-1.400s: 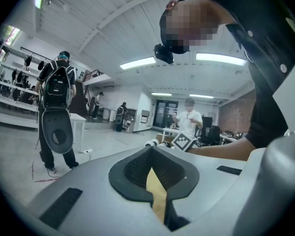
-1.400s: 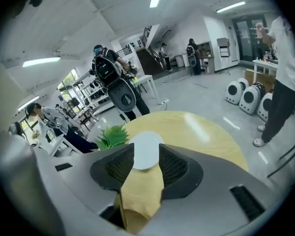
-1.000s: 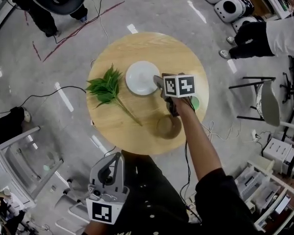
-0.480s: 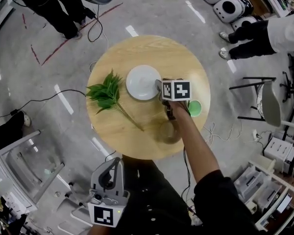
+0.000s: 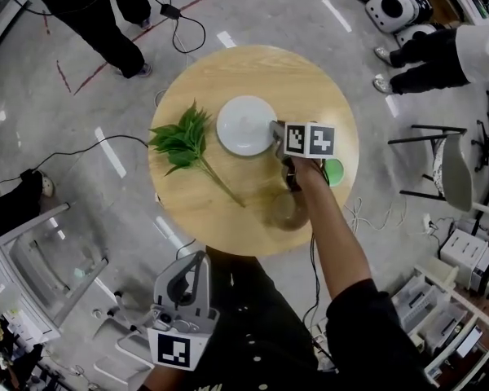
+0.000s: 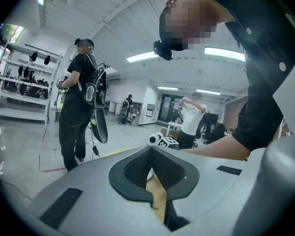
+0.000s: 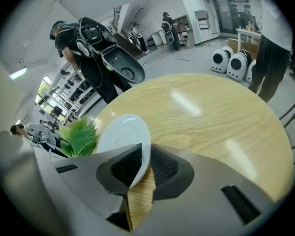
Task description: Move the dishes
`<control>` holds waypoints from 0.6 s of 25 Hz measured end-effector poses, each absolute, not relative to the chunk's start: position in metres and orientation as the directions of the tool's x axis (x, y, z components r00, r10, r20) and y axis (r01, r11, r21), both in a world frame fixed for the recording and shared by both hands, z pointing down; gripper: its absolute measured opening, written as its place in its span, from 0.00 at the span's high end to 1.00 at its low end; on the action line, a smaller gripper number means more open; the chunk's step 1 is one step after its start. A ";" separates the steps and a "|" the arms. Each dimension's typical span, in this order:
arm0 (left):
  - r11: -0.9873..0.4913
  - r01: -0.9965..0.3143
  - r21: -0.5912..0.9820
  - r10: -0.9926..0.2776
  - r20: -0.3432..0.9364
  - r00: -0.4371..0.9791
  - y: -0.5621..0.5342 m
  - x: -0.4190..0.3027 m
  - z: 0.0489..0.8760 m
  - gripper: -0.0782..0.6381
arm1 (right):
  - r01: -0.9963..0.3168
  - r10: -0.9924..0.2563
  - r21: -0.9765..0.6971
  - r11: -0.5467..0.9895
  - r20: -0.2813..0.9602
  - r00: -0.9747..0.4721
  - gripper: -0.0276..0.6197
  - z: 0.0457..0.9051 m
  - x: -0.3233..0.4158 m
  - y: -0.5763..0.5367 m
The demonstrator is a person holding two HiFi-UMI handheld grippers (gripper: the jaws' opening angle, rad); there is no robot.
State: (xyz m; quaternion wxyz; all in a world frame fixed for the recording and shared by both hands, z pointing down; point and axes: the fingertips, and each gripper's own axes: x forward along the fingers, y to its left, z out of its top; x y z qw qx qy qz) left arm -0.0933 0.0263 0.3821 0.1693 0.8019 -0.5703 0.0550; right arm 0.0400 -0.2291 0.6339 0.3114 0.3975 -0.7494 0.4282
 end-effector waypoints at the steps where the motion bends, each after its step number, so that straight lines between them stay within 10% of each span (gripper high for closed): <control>1: -0.287 -0.935 0.209 -0.898 0.282 0.339 0.026 -0.095 0.382 0.87 | -0.856 -0.330 -0.418 0.305 0.796 -0.507 0.87 0.631 0.040 -0.229; 15: -0.292 -0.934 0.206 -0.901 0.268 0.341 0.032 -0.089 0.377 0.87 | -0.697 -0.368 -0.625 0.352 0.593 -0.716 0.93 0.555 0.019 -0.211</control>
